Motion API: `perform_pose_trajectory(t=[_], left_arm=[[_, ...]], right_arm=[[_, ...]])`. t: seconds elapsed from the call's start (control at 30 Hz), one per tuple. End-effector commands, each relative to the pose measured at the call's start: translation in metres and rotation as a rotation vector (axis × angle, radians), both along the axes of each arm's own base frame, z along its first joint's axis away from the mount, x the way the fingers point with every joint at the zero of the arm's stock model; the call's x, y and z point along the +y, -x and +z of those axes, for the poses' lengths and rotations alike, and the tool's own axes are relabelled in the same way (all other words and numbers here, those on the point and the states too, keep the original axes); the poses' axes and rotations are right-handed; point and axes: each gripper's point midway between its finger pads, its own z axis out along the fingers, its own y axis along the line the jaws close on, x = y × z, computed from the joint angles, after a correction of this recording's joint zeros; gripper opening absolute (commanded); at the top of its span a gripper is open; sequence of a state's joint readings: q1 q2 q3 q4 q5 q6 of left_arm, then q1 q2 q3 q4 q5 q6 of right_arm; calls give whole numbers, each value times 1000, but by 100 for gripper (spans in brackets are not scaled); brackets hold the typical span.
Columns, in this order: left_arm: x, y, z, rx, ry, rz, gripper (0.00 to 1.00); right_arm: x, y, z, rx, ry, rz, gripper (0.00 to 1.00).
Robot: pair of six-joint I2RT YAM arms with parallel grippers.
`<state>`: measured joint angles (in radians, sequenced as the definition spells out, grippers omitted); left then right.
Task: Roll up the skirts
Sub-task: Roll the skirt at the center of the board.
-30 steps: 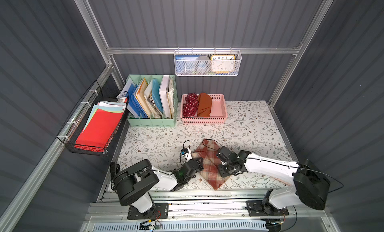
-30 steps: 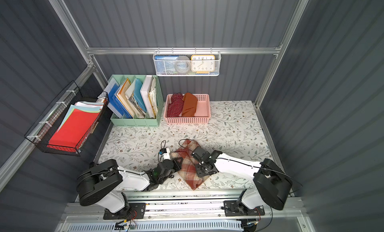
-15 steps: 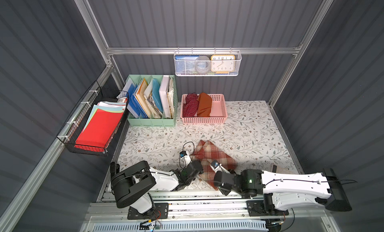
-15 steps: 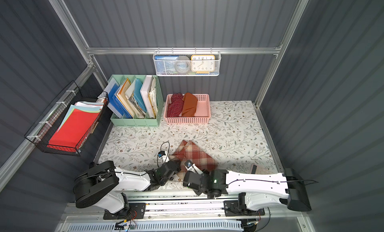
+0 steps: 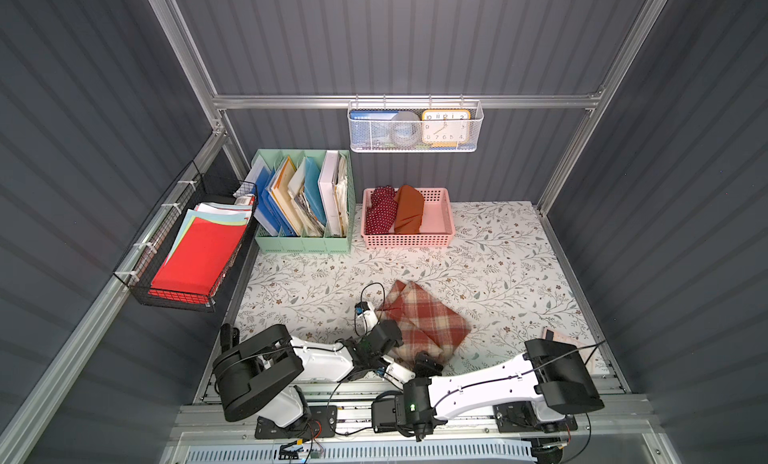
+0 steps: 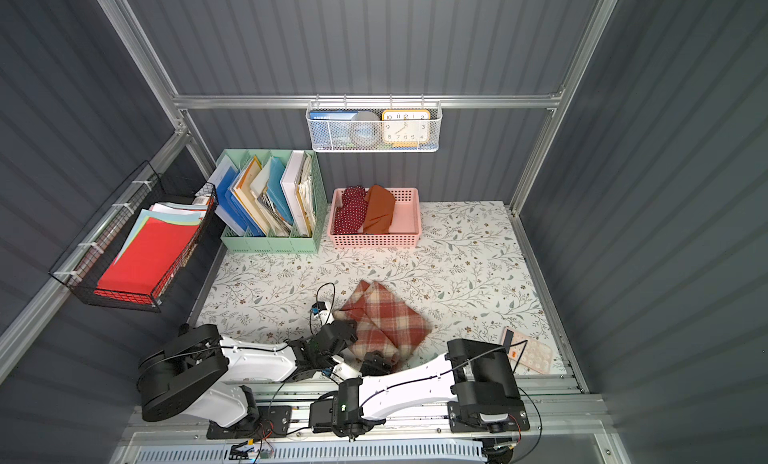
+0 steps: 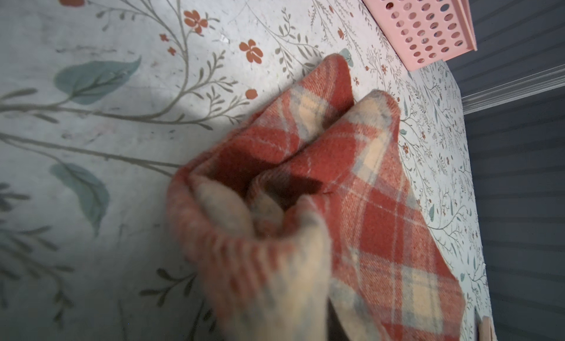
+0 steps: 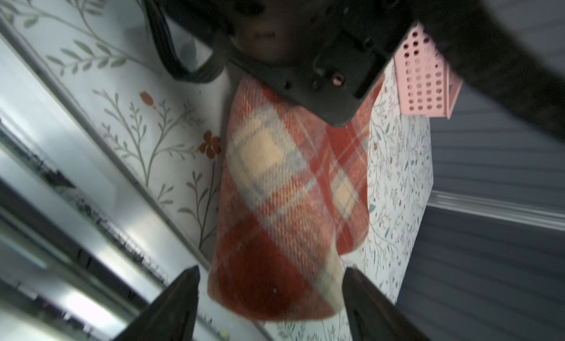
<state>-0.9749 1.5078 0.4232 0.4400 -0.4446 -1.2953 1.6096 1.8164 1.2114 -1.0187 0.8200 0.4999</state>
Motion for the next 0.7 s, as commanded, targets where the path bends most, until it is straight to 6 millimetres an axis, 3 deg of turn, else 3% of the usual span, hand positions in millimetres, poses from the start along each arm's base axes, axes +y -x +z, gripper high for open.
perform_pose_trajectory(t=[0.0,0.27,0.4,0.67], left_arm=[[5,12,-7,24,-52,-18,0],[-3,13,-13,52,-47,-41,0],[-4,15,-15,63,-46,-49,0],[-11,10,-24,70,-9,-40,0]], right_arm=[[-1,-26,-6,-69,39,-84,79],[7,-25,-43,18,50,-100,80],[-6,-21,-19,33,-54,-128,81],[-62,-33,26,16,-416,-307,81]])
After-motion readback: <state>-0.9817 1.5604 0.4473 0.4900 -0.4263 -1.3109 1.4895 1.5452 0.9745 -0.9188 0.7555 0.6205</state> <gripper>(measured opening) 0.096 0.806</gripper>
